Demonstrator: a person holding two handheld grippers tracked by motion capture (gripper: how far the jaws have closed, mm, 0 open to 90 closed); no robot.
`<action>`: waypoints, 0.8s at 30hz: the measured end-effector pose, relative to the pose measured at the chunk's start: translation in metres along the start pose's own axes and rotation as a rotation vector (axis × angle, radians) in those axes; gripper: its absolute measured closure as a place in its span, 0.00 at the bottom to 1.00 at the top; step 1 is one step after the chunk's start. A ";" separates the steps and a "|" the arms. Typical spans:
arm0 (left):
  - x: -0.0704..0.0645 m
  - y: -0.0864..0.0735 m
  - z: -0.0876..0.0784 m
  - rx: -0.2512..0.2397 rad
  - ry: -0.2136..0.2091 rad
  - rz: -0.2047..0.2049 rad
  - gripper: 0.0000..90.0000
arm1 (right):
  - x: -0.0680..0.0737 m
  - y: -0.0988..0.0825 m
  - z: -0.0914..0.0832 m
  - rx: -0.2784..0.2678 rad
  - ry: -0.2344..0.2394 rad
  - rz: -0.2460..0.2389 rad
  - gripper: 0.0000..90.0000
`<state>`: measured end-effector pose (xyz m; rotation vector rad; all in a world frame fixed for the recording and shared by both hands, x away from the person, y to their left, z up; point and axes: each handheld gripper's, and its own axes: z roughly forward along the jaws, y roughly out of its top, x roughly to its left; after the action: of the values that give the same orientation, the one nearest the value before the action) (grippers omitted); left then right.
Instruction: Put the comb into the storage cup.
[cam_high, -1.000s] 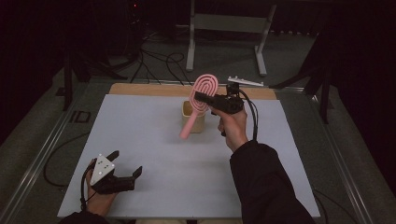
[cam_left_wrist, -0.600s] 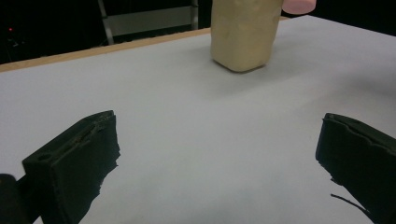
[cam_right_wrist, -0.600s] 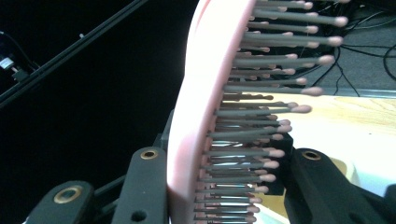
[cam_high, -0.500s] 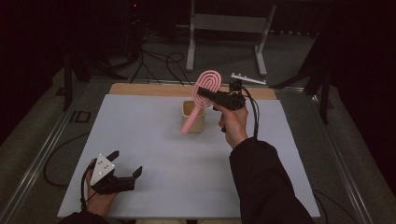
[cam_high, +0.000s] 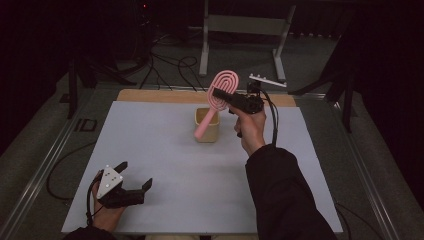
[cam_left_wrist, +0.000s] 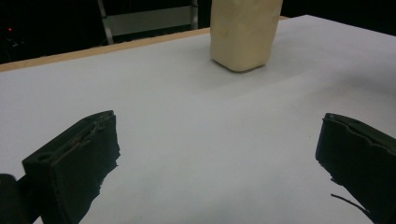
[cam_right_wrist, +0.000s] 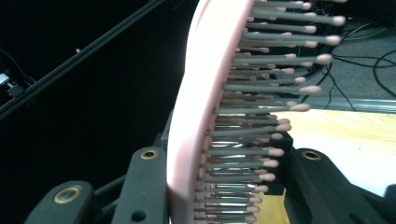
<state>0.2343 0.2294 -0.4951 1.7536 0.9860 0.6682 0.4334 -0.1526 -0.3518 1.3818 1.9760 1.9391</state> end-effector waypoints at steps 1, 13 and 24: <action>0.000 0.000 0.000 0.000 0.000 0.000 0.00 | 0.000 0.001 0.000 -0.002 -0.002 0.000 0.70; 0.000 0.000 -0.001 -0.002 0.003 -0.002 0.00 | 0.001 0.007 0.004 -0.026 -0.009 0.003 0.70; 0.000 0.000 -0.001 -0.004 0.001 -0.002 0.00 | -0.002 0.011 0.008 -0.046 -0.033 0.009 0.70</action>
<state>0.2337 0.2297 -0.4950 1.7489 0.9871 0.6694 0.4453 -0.1501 -0.3458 1.4049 1.9019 1.9393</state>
